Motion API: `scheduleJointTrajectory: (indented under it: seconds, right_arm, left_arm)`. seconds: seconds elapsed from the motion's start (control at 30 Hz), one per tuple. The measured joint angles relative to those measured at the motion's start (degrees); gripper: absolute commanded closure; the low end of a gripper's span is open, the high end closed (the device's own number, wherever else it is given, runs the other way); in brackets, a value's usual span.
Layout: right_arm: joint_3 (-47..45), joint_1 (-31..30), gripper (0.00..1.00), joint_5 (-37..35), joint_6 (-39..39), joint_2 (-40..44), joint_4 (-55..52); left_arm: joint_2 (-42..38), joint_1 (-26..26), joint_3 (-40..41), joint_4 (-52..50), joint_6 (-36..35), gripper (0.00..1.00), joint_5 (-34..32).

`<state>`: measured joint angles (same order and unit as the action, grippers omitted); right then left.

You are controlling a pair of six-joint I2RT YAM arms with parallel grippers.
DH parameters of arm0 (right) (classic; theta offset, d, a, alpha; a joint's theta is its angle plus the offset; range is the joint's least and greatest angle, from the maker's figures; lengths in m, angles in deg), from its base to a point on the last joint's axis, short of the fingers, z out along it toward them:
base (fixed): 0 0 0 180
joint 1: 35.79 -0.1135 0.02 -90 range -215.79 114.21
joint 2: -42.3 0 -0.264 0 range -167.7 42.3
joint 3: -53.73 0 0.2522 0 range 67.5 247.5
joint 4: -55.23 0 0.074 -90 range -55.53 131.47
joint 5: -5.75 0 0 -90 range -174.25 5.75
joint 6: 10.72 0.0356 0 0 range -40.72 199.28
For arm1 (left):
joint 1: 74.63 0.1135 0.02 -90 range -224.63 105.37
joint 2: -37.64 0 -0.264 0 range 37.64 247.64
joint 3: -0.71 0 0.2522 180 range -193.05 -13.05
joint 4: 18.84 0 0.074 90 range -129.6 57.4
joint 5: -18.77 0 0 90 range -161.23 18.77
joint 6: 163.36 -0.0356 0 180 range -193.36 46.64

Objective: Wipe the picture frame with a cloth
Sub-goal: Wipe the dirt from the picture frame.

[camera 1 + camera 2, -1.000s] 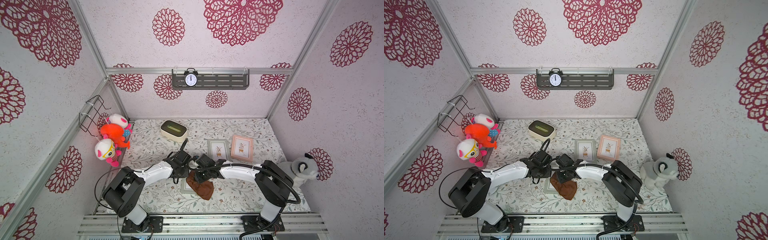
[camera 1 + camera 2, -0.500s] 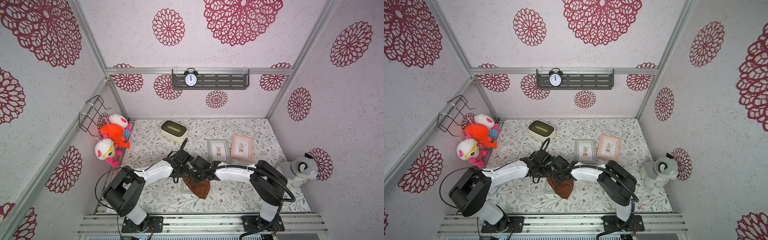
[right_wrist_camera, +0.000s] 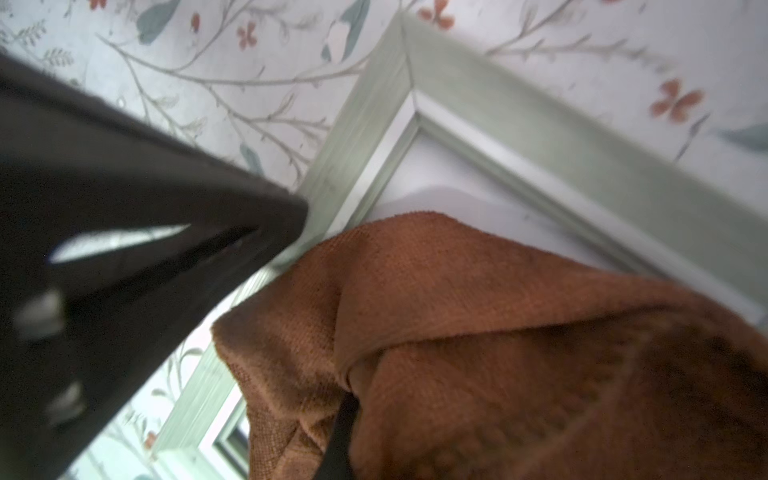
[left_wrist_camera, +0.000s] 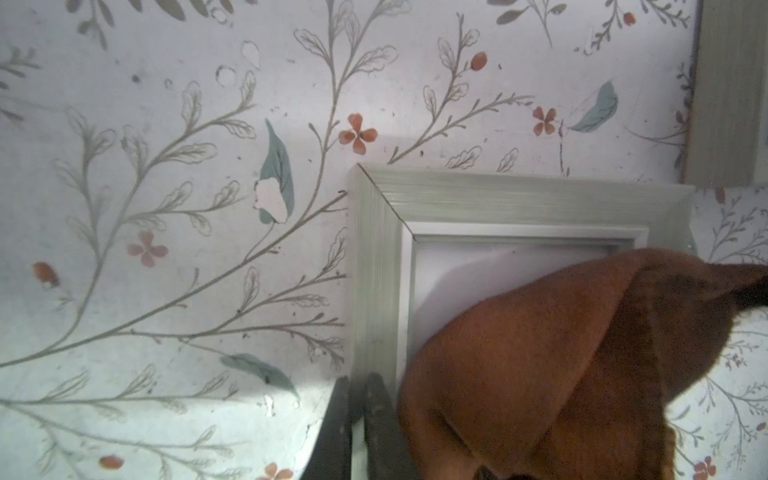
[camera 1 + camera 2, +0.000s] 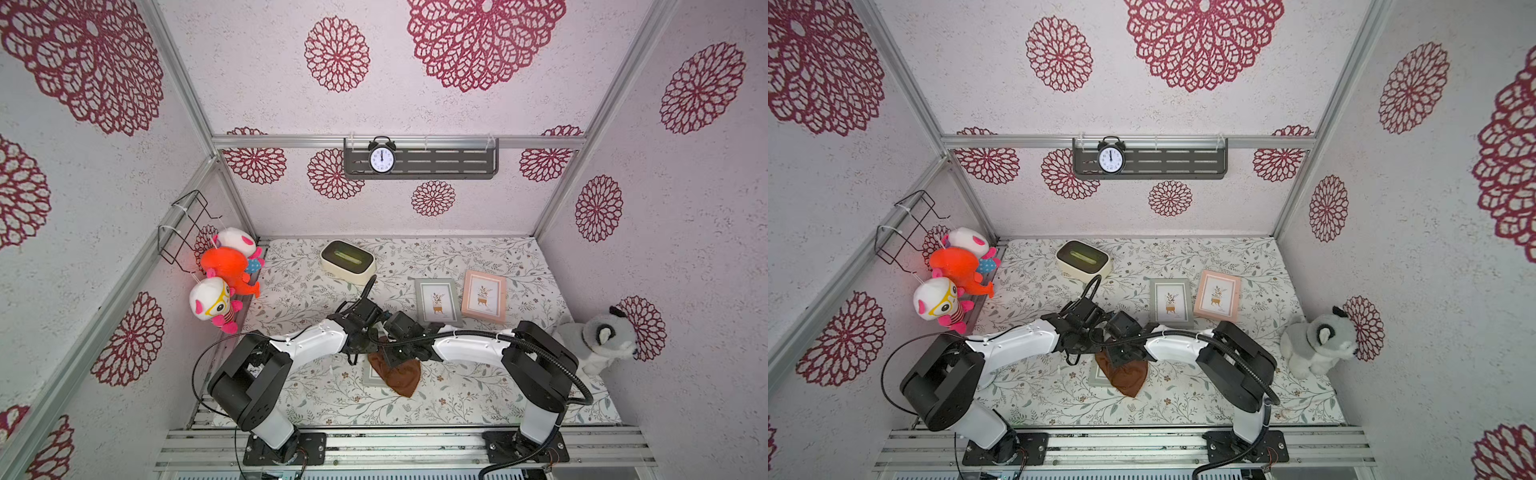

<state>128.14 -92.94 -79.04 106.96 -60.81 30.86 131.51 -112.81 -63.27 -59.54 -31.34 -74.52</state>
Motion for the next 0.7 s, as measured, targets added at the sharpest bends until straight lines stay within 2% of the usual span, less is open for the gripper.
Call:
scheduleJointTrajectory:
  seconds: [0.23,0.53,0.7]
  right_arm:
    - [1.0,-0.1,1.0,0.3,0.5,-0.2,-2.0]
    - [6.0,1.8,1.0,-7.2,1.9,-3.9,-3.4]
    - [4.1,2.3,1.0,-8.0,2.5,-3.4,-0.3]
  left_arm:
    - [0.3,0.0,-0.4,-0.1,0.0,0.91,-0.4]
    - [0.9,0.1,-1.0,-0.1,-0.1,0.91,-0.5]
    - [1.0,0.1,-1.1,0.0,-0.1,0.91,-0.5]
